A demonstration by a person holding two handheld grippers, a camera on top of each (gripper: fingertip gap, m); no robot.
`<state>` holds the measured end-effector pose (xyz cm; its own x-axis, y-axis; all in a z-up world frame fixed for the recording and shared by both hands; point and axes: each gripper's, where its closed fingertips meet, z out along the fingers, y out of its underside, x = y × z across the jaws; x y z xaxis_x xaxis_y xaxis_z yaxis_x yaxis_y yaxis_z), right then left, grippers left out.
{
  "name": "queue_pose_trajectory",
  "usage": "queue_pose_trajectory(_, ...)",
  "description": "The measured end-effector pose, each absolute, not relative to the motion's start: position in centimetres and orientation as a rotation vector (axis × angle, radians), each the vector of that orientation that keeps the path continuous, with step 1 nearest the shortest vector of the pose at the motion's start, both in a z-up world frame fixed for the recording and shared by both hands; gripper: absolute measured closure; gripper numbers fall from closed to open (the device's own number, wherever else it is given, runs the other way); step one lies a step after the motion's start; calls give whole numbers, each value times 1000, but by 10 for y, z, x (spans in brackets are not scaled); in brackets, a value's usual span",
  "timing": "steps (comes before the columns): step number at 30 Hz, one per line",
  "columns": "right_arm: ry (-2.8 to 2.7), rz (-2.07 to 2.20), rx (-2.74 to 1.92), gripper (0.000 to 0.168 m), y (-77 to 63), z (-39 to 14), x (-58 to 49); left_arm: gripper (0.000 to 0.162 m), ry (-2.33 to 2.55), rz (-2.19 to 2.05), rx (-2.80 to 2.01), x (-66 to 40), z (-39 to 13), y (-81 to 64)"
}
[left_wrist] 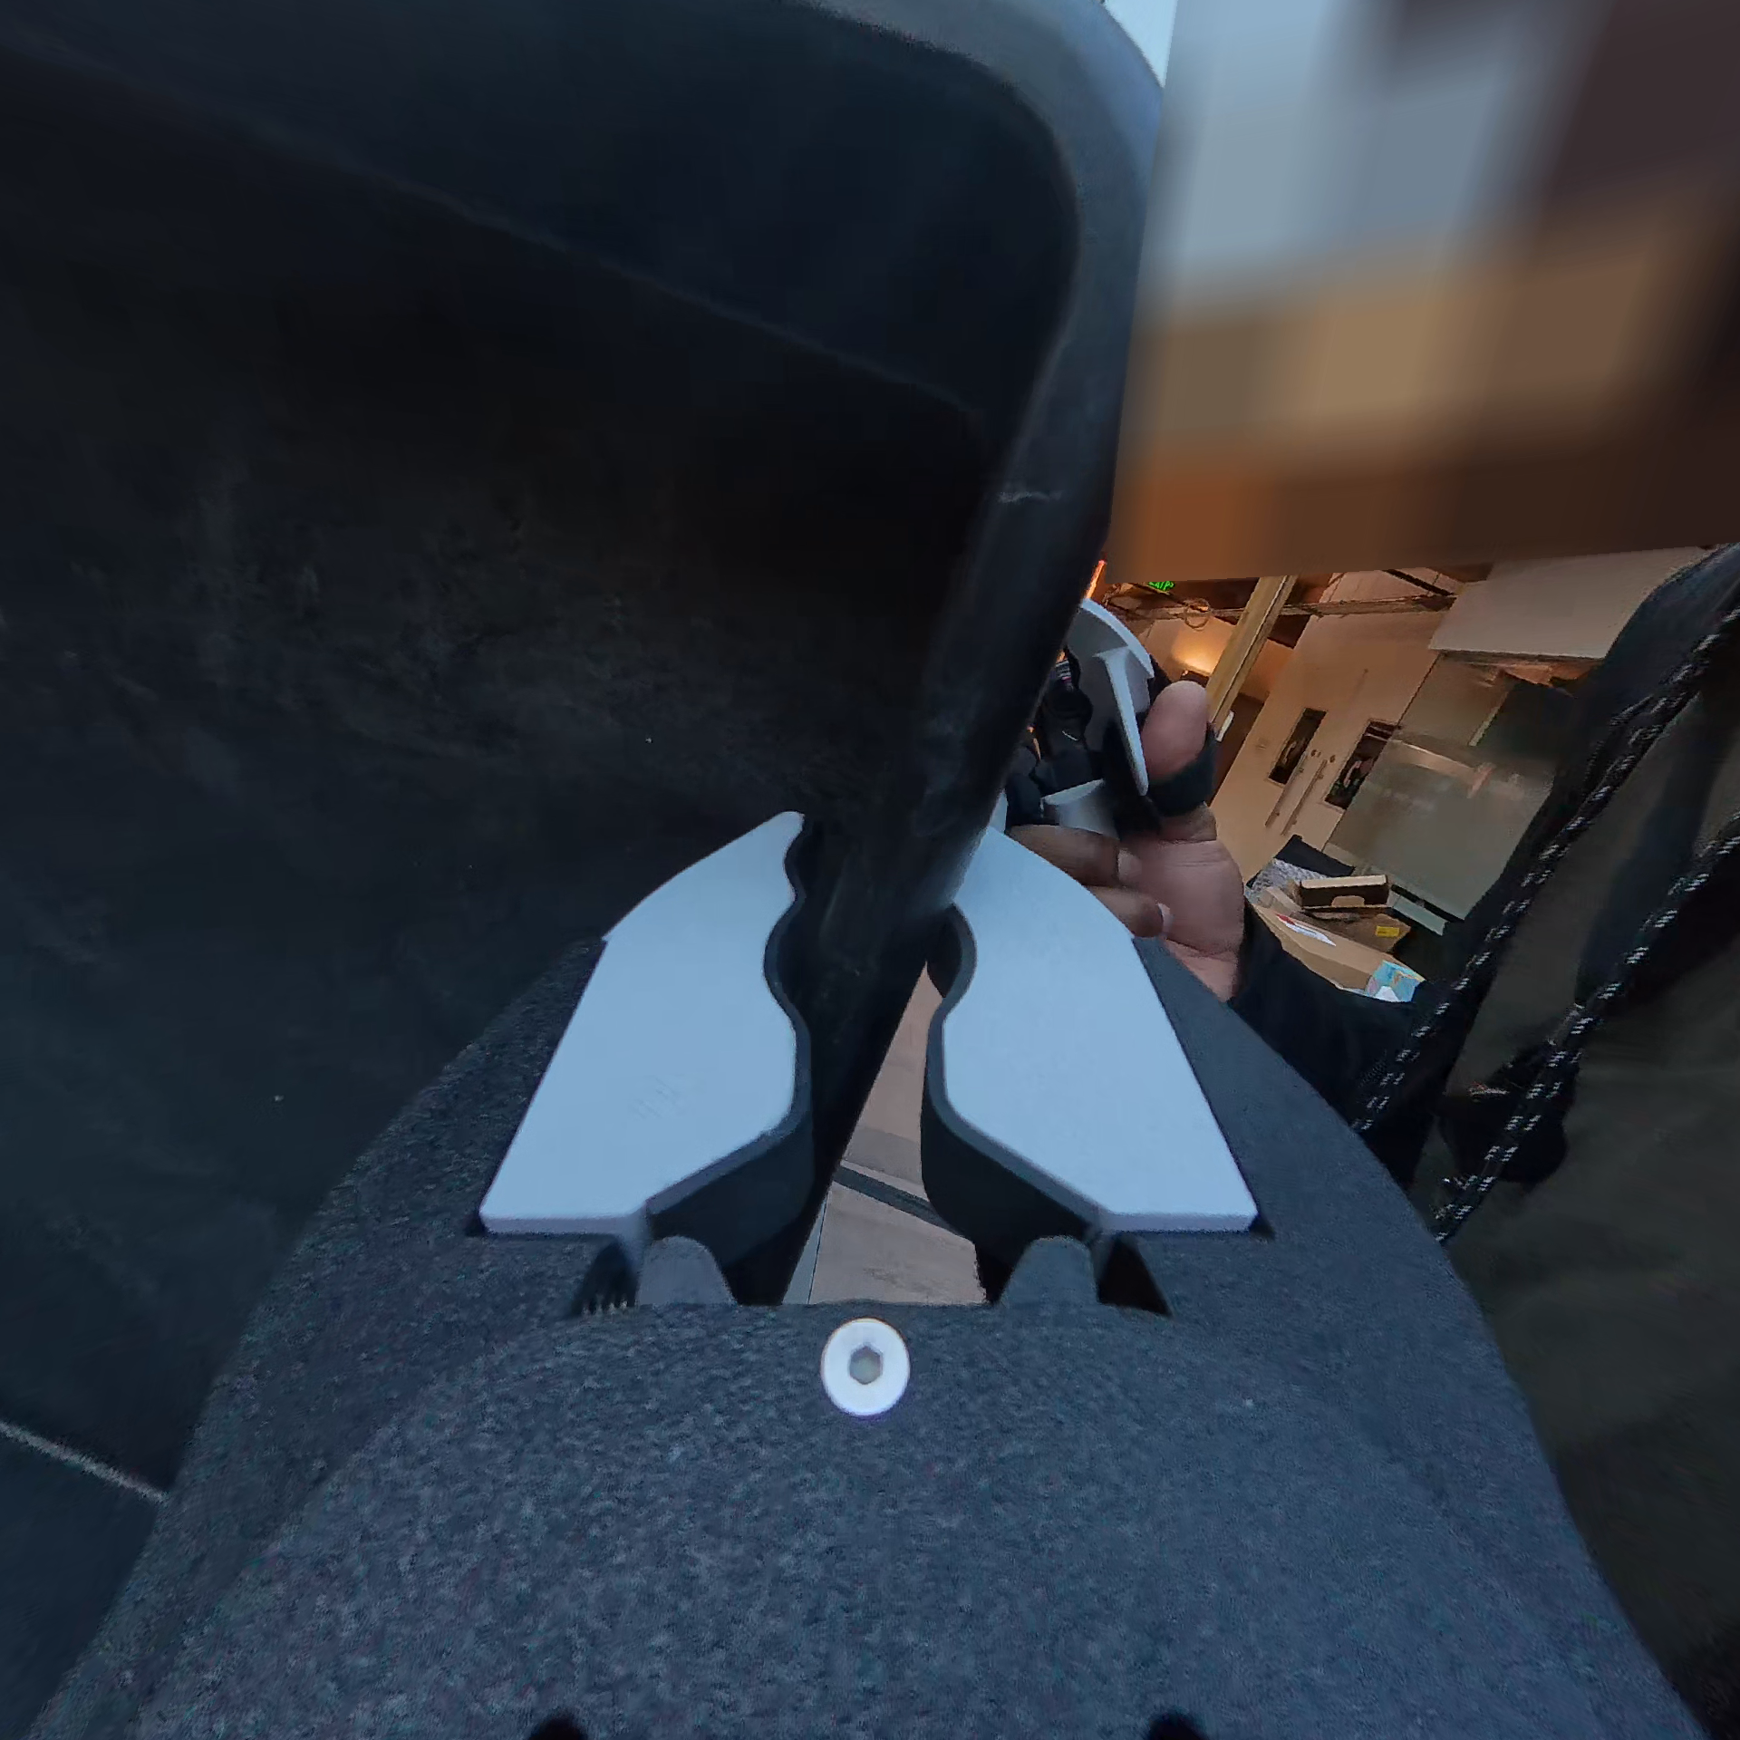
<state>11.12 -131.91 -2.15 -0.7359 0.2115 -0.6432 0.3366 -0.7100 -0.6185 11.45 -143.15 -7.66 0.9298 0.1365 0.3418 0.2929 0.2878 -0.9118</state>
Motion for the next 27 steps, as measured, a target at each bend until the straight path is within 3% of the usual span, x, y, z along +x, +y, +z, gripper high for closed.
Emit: queue_pose_trajectory(27,1195,-2574,1058,127,-1321,-21,109,143,-424,-103,-1279,115,-68,-1408)
